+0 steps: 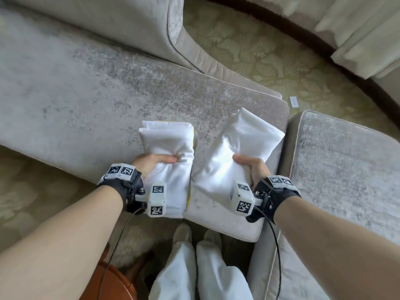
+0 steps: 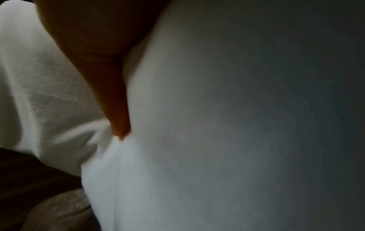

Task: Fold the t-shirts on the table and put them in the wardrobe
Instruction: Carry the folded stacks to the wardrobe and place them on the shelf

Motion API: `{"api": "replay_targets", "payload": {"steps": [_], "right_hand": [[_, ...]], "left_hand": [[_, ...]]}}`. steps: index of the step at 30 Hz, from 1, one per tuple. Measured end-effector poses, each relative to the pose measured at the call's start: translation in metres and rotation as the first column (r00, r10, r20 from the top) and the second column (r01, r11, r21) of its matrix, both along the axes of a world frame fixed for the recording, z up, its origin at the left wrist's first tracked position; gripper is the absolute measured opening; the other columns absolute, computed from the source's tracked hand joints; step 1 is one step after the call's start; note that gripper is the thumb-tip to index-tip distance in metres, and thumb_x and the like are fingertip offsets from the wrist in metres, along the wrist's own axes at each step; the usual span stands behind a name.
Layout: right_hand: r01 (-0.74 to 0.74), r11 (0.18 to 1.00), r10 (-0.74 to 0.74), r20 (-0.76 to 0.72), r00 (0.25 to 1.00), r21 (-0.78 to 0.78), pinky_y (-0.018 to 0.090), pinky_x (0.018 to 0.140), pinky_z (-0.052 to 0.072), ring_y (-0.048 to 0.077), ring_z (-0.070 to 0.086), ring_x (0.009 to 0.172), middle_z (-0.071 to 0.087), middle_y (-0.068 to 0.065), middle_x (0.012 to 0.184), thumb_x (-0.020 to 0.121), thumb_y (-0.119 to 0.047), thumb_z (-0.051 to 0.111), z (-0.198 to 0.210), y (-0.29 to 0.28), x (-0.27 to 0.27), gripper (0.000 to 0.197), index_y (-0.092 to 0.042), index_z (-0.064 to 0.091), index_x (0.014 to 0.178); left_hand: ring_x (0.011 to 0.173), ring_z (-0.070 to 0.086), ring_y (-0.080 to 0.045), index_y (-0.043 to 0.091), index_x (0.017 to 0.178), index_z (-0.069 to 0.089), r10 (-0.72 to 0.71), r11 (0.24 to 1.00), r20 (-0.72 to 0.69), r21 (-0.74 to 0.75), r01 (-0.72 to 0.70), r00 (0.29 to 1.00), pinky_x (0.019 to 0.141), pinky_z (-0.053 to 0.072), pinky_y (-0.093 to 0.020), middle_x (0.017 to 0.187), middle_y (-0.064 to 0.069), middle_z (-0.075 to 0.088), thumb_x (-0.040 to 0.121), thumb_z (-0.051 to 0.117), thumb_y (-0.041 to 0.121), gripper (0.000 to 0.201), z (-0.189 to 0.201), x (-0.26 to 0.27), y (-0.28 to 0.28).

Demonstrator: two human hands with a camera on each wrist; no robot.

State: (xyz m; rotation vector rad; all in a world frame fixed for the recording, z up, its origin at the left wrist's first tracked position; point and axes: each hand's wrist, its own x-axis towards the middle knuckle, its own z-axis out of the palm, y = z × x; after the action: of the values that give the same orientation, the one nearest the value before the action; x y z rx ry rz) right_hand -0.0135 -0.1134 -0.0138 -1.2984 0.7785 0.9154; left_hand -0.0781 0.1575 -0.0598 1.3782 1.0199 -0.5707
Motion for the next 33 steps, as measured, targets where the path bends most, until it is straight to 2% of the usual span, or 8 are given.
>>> {"api": "replay_targets", "payload": {"steps": [6, 10, 13, 15, 19, 25, 31, 33], "right_hand": [[-0.16, 0.986, 0.164, 0.102, 0.981, -0.047, 0.059, 0.081, 0.053, 0.038, 0.067, 0.079, 0.072, 0.019, 0.097, 0.064, -0.019, 0.077, 0.088, 0.059, 0.011, 0.055, -0.004, 0.063, 0.116], [-0.312, 0.95, 0.306, 0.216, 0.927, -0.009, 0.046, 0.066, 0.058, 0.034, 0.067, 0.071, 0.071, 0.017, 0.09, 0.073, -0.021, 0.073, 0.147, 0.096, 0.01, 0.045, -0.004, 0.064, 0.114], [-0.435, 0.899, 0.405, 0.297, 0.864, 0.039, 0.042, 0.066, 0.058, 0.031, 0.067, 0.062, 0.072, 0.013, 0.077, 0.08, -0.018, 0.068, 0.197, 0.123, -0.005, 0.027, -0.005, 0.064, 0.103], [-0.506, 0.86, 0.455, 0.348, 0.819, 0.068, 0.038, 0.063, 0.057, 0.028, 0.066, 0.054, 0.071, 0.011, 0.067, 0.084, -0.016, 0.065, 0.227, 0.14, -0.017, 0.014, -0.006, 0.063, 0.095], [-0.616, 0.785, 0.537, 0.414, 0.735, 0.074, 0.04, 0.067, 0.055, 0.028, 0.064, 0.055, 0.069, 0.011, 0.064, 0.083, -0.015, 0.066, 0.275, 0.171, -0.049, 0.012, -0.006, 0.064, 0.09], [-0.751, 0.653, 0.646, 0.442, 0.622, 0.102, 0.042, 0.068, 0.057, 0.032, 0.067, 0.065, 0.071, 0.016, 0.081, 0.077, -0.021, 0.071, 0.336, 0.206, -0.102, 0.04, -0.005, 0.065, 0.113], [-0.85, 0.519, 0.703, 0.522, 0.483, 0.088, 0.056, 0.081, 0.055, 0.041, 0.069, 0.089, 0.072, 0.019, 0.1, 0.066, -0.023, 0.08, 0.396, 0.247, -0.167, 0.056, -0.008, 0.064, 0.117], [-0.878, 0.473, 0.712, 0.556, 0.429, 0.071, 0.058, 0.085, 0.053, 0.042, 0.068, 0.091, 0.073, 0.018, 0.098, 0.068, -0.02, 0.078, 0.415, 0.258, -0.194, 0.05, -0.007, 0.065, 0.115]], "left_hand": [[0.085, 0.07, -0.032, 0.005, 0.114, 0.068, 0.328, 0.93, 0.175, -0.23, -0.286, 0.928, 0.089, 0.054, -0.046, 0.103, -0.015, 0.073, 0.065, 0.086, 0.024, 0.056, 0.109, -0.023, 0.029], [0.072, 0.07, -0.029, 0.005, 0.104, 0.072, 0.448, 0.891, 0.289, -0.219, -0.398, 0.846, 0.082, 0.055, -0.04, 0.09, -0.011, 0.075, 0.073, 0.08, 0.022, 0.037, 0.192, -0.052, 0.047], [0.083, 0.072, -0.032, 0.006, 0.109, 0.07, 0.535, 0.842, 0.349, -0.141, -0.521, 0.77, 0.089, 0.055, -0.048, 0.1, -0.013, 0.075, 0.055, 0.092, 0.028, 0.062, 0.25, -0.09, 0.061], [0.081, 0.073, -0.032, 0.005, 0.111, 0.068, 0.578, 0.798, 0.404, -0.099, -0.594, 0.709, 0.082, 0.057, -0.044, 0.097, -0.011, 0.075, 0.055, 0.092, 0.028, 0.065, 0.281, -0.117, 0.067], [0.073, 0.071, -0.028, 0.006, 0.103, 0.069, 0.614, 0.752, 0.493, -0.13, -0.646, 0.616, 0.076, 0.059, -0.038, 0.088, -0.01, 0.075, 0.063, 0.085, 0.022, 0.046, 0.332, -0.169, 0.073], [0.089, 0.07, -0.032, 0.007, 0.113, 0.064, 0.633, 0.686, 0.563, -0.09, -0.722, 0.531, 0.091, 0.053, -0.049, 0.1, -0.013, 0.072, 0.048, 0.095, 0.026, 0.075, 0.41, -0.252, 0.084], [0.085, 0.069, -0.028, 0.011, 0.105, 0.065, 0.635, 0.585, 0.654, -0.06, -0.809, 0.411, 0.085, 0.054, -0.04, 0.091, -0.008, 0.073, 0.049, 0.091, 0.026, 0.064, 0.491, -0.343, 0.078], [0.08, 0.07, -0.024, 0.012, 0.098, 0.066, 0.62, 0.548, 0.694, -0.049, -0.835, 0.366, 0.079, 0.055, -0.037, 0.086, -0.005, 0.073, 0.036, 0.096, 0.03, 0.071, 0.512, -0.375, 0.074]]}}
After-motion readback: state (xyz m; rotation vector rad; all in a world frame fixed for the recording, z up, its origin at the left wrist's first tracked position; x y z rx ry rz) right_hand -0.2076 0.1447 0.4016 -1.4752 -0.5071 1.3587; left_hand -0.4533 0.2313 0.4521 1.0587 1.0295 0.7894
